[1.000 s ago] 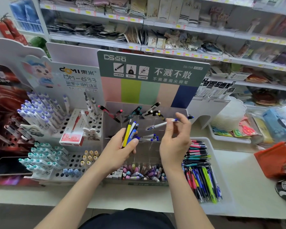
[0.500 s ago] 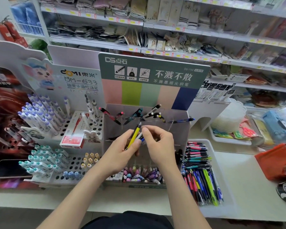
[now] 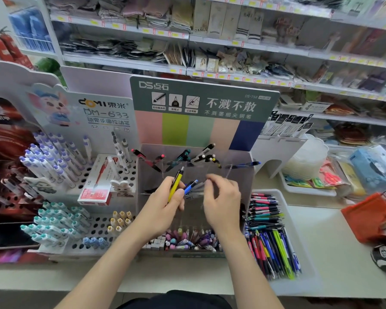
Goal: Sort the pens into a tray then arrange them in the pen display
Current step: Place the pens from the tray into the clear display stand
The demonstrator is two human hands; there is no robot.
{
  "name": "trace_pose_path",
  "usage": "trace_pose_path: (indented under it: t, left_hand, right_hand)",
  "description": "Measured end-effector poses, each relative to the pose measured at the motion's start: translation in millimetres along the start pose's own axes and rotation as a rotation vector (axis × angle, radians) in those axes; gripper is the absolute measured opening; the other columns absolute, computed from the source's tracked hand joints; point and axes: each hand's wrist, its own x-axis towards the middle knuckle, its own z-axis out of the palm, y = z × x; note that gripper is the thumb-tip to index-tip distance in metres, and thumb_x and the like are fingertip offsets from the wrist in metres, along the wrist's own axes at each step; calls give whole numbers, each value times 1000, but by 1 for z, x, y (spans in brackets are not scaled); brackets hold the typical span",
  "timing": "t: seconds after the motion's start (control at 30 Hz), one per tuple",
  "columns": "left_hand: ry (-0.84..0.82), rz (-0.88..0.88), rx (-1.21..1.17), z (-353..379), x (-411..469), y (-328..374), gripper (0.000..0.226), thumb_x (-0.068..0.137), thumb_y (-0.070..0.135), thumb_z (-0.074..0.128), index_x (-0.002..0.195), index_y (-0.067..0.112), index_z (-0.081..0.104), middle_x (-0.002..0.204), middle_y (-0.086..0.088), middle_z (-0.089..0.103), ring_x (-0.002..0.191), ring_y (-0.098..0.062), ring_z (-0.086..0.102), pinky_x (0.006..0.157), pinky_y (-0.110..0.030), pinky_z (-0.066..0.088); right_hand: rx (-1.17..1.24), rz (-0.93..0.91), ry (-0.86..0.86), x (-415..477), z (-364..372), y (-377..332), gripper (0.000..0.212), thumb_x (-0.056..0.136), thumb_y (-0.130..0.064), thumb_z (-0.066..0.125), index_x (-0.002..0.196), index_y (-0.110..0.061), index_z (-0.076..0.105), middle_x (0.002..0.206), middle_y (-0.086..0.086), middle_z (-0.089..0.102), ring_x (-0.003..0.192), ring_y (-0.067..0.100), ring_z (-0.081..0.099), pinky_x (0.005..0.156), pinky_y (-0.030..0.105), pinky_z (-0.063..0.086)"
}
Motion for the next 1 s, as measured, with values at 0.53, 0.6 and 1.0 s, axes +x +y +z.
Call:
trace_pose_path:
  t: [0.53,0.6,1.0]
  left_hand:
    - [-57,62,144,9,9,19,8,113,30,48,112,34,55,82,3,69,65,-10,54,63,-28,45]
    - [-7,30,143,10,11,18,14,113,29,46,116,34,58,82,7,70,67,-5,55,64,-23,44]
    - [60,-33,75,23,26,31,22,113,26,45,128,36,57,99,6,73,75,-5,61,78,-38,55]
  right_hand:
    - [600,133,210,27,-45,-48,10,109,-21,59,111,-18,68,95,-2,72,87,13,70,76,30,59]
    - [538,31,434,36,-56,-49,10,111,-16,55,116,-11,63,95,-7,68,84,8,70,72,24,58]
    - [167,-338,370,60,-52,-22,16,106,-10,65,121,-4,69,104,4,71,87,7,67,75,32,57]
